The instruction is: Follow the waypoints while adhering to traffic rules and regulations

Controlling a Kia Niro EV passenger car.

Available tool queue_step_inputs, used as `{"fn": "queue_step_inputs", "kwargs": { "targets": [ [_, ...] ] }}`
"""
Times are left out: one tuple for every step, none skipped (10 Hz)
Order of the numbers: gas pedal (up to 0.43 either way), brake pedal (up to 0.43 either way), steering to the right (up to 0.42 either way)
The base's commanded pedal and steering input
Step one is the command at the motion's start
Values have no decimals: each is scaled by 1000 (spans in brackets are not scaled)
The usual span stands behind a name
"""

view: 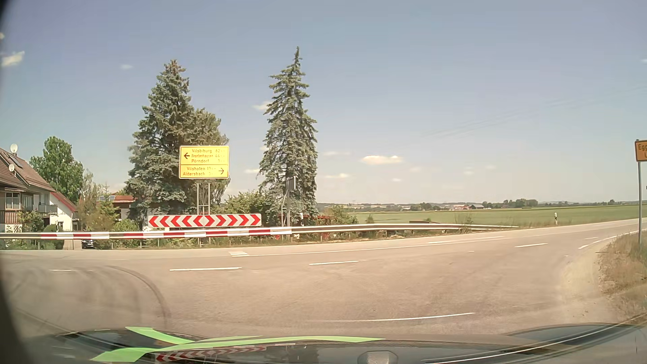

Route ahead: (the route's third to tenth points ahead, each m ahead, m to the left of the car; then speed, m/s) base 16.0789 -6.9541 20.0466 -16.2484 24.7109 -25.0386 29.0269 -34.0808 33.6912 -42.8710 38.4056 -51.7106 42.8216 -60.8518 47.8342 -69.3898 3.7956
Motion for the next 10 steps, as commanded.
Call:
{"fn": "queue_step_inputs", "kwargs": {
  "targets": [
    [0, 171, 124],
    [0, 177, 127],
    [0, 183, 138],
    [0, 183, 147],
    [0, 183, 158],
    [0, 183, 168],
    [0, 183, 180],
    [0, 171, 193],
    [0, 91, 206],
    [0, 6, 215]
  ]
}}
